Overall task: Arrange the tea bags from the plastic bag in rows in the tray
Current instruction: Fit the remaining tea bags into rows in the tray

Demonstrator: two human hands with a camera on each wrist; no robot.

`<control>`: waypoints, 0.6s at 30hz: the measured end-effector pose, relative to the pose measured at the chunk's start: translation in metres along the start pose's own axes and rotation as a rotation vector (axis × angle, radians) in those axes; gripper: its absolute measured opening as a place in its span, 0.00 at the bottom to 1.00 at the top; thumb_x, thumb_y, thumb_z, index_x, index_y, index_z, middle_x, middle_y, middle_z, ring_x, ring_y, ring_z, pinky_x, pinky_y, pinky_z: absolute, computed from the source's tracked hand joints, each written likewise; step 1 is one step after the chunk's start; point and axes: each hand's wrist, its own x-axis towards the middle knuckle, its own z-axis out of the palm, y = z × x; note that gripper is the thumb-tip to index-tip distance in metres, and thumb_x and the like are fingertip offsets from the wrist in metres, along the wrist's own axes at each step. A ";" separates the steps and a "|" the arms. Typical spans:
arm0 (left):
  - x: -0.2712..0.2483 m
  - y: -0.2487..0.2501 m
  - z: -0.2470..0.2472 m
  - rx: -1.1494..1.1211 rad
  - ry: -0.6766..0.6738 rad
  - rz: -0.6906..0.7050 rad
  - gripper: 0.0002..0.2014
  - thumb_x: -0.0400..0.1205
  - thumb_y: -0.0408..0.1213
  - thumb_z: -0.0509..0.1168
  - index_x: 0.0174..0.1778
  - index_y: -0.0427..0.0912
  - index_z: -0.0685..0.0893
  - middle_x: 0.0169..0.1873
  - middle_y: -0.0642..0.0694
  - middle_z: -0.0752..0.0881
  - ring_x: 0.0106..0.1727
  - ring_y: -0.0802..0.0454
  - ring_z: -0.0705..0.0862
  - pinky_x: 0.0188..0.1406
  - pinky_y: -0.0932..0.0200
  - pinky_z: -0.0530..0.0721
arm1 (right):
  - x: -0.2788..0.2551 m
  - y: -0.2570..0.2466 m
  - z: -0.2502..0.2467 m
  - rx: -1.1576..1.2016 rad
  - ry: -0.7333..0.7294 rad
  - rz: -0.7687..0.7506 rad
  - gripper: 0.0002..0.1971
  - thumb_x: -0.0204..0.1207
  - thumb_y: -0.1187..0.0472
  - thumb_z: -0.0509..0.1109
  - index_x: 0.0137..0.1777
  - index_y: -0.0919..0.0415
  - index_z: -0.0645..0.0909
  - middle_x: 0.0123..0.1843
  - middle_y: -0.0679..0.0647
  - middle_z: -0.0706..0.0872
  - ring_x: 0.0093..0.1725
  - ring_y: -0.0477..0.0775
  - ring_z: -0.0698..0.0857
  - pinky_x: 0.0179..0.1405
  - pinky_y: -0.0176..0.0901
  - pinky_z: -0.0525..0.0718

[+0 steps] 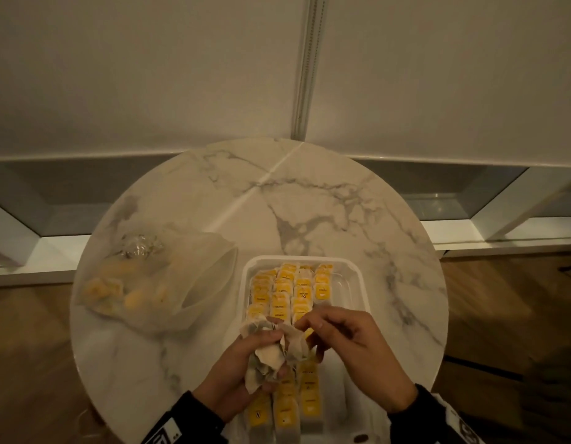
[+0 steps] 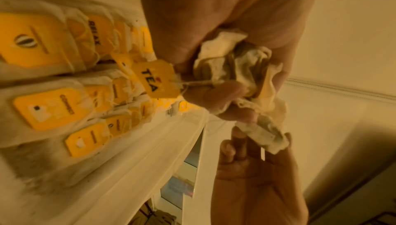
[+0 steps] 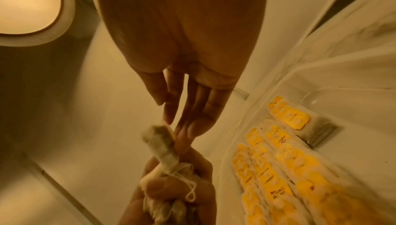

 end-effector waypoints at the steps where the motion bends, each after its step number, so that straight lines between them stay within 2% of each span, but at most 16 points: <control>1: -0.001 -0.001 0.001 -0.002 -0.025 -0.023 0.35 0.46 0.40 0.88 0.45 0.34 0.80 0.26 0.35 0.80 0.18 0.47 0.77 0.11 0.68 0.69 | 0.001 -0.004 -0.003 -0.005 -0.046 0.008 0.08 0.83 0.65 0.67 0.54 0.60 0.89 0.46 0.58 0.89 0.38 0.54 0.87 0.35 0.48 0.84; 3: -0.002 -0.002 0.001 0.006 -0.061 -0.052 0.35 0.47 0.41 0.88 0.48 0.34 0.84 0.30 0.33 0.81 0.18 0.47 0.78 0.11 0.68 0.69 | 0.005 -0.009 -0.009 -0.078 -0.162 0.003 0.10 0.82 0.68 0.69 0.57 0.57 0.88 0.47 0.58 0.87 0.34 0.52 0.85 0.34 0.47 0.84; 5: -0.002 -0.001 0.004 0.023 -0.104 -0.072 0.37 0.50 0.41 0.88 0.54 0.33 0.86 0.34 0.32 0.81 0.20 0.47 0.79 0.11 0.68 0.70 | 0.010 -0.014 -0.013 -0.133 -0.264 -0.013 0.11 0.79 0.68 0.72 0.58 0.57 0.88 0.47 0.58 0.86 0.34 0.55 0.84 0.38 0.52 0.85; 7: -0.003 0.000 0.006 0.020 -0.142 -0.075 0.32 0.50 0.41 0.88 0.48 0.32 0.88 0.29 0.33 0.82 0.19 0.48 0.80 0.11 0.68 0.70 | 0.014 -0.017 -0.018 -0.163 -0.307 -0.013 0.12 0.76 0.66 0.76 0.59 0.58 0.88 0.45 0.53 0.85 0.34 0.52 0.80 0.39 0.53 0.83; 9: -0.004 0.001 0.009 0.049 -0.174 -0.071 0.27 0.48 0.42 0.89 0.37 0.34 0.88 0.24 0.35 0.82 0.18 0.48 0.79 0.10 0.68 0.69 | 0.016 -0.017 -0.019 -0.191 -0.321 -0.016 0.13 0.74 0.66 0.79 0.58 0.58 0.88 0.43 0.47 0.82 0.34 0.46 0.76 0.37 0.42 0.79; 11: -0.006 0.001 0.011 0.077 -0.153 -0.083 0.26 0.44 0.44 0.89 0.31 0.36 0.89 0.22 0.36 0.81 0.16 0.49 0.79 0.10 0.69 0.69 | 0.017 -0.015 -0.018 -0.209 -0.318 -0.039 0.11 0.72 0.65 0.80 0.54 0.60 0.88 0.42 0.47 0.82 0.34 0.44 0.75 0.38 0.35 0.76; 14: -0.007 -0.001 0.013 0.046 -0.107 -0.114 0.32 0.38 0.40 0.91 0.34 0.32 0.87 0.21 0.35 0.80 0.14 0.47 0.77 0.08 0.68 0.70 | 0.017 -0.010 -0.016 -0.243 -0.304 -0.077 0.07 0.70 0.63 0.82 0.46 0.60 0.87 0.44 0.53 0.84 0.36 0.45 0.77 0.39 0.34 0.76; 16: -0.006 -0.002 0.012 -0.004 -0.078 -0.116 0.36 0.37 0.37 0.91 0.37 0.29 0.84 0.22 0.35 0.79 0.14 0.45 0.77 0.08 0.66 0.72 | 0.017 -0.005 -0.016 -0.250 -0.284 -0.088 0.07 0.70 0.62 0.82 0.43 0.59 0.86 0.44 0.52 0.84 0.35 0.44 0.77 0.39 0.34 0.76; 18: -0.003 -0.002 0.009 -0.007 -0.063 -0.111 0.35 0.38 0.38 0.91 0.39 0.29 0.87 0.24 0.34 0.80 0.15 0.45 0.78 0.08 0.66 0.72 | 0.019 -0.003 -0.021 -0.249 -0.267 -0.104 0.07 0.70 0.62 0.82 0.42 0.58 0.86 0.45 0.51 0.84 0.36 0.45 0.78 0.39 0.35 0.76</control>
